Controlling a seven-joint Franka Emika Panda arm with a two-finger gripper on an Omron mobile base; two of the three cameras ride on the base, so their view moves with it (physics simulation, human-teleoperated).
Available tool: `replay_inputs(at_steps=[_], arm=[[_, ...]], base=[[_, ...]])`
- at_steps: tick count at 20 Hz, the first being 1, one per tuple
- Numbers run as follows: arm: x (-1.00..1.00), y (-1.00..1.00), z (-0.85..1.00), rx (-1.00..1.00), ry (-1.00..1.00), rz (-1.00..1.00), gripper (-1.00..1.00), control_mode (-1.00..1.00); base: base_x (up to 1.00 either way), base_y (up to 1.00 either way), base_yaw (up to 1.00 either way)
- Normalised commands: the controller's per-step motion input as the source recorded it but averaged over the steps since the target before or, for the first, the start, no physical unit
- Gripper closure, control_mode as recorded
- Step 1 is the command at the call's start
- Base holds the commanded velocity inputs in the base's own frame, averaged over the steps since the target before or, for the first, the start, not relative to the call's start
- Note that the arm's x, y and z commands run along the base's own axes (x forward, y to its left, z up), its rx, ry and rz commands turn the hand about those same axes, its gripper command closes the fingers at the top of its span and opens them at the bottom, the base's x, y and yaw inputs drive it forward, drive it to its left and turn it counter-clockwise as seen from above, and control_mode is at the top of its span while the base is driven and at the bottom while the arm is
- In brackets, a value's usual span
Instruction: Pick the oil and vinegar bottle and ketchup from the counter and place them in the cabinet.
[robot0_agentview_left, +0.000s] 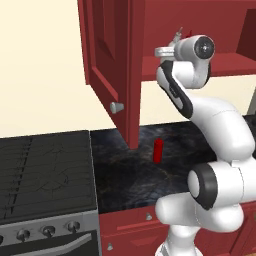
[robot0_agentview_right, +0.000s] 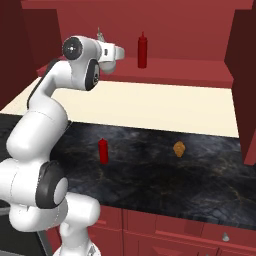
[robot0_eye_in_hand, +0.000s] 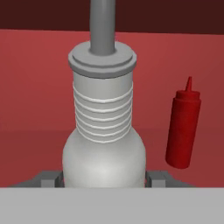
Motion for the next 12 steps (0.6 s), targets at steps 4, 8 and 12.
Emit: replay_inputs(at_steps=[4,8,12], arm=[[0.26,0.00,-0.15,0.00,0.00,0.00,1.00,-1.00],[0.28,0.00,-0.15,0.00,0.00,0.00,1.00,-1.00],[0.27,0.00,-0.14,0.00,0.00,0.00,1.00,-1.00]], base=[[0.00,0.00,0.00],[0.00,0.00,0.00],[0.00,0.00,0.00]])
